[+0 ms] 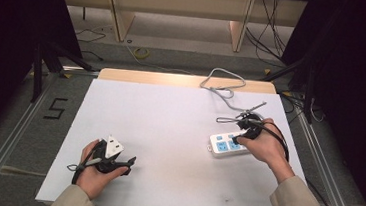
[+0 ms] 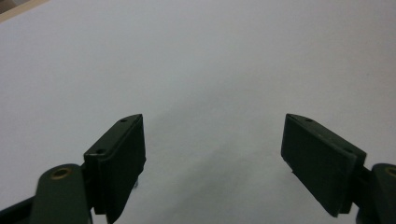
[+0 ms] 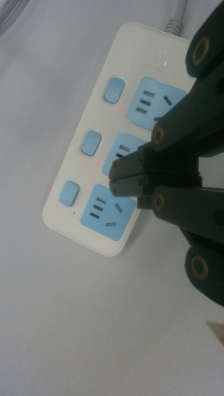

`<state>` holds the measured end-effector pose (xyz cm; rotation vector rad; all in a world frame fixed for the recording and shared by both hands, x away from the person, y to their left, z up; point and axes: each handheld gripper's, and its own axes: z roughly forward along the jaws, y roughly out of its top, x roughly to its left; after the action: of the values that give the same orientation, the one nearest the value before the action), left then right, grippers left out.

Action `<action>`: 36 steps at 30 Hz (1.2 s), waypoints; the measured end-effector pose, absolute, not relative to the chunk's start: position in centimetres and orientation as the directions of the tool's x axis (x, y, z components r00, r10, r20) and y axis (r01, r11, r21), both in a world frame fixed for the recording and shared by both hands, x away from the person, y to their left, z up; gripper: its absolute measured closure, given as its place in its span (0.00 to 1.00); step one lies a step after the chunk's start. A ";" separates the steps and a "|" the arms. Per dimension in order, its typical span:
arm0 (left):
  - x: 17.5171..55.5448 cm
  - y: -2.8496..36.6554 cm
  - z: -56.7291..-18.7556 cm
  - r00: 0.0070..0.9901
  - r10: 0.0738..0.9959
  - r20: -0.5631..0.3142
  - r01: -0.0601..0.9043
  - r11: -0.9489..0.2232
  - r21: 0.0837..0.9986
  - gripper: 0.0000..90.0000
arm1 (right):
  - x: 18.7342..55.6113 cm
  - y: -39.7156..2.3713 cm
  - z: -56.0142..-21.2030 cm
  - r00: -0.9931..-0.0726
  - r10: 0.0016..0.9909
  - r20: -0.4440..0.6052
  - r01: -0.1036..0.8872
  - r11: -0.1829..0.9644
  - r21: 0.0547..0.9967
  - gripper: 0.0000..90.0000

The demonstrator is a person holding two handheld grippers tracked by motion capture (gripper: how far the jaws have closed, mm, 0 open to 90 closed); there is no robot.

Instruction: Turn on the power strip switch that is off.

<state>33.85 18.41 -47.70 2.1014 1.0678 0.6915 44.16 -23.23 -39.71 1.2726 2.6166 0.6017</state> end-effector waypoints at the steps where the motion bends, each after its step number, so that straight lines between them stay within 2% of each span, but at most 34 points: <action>1: 33.9 18.4 -47.7 0.523 0.838 0.153 0.480 -0.438 0.760 0.24 | 44.2 -23.2 -39.7 -0.621 0.784 0.022 0.716 0.555 0.424 1.00; 36: 33.9 18.4 -47.7 0.524 0.838 0.151 0.479 -0.437 0.762 0.24 | 45.7 -21.7 -40.1 -0.627 0.779 0.012 0.720 0.574 0.390 1.00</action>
<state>33.90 18.35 -47.68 2.0972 1.0652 0.6922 45.66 -21.67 -40.15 1.2683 2.6411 0.5436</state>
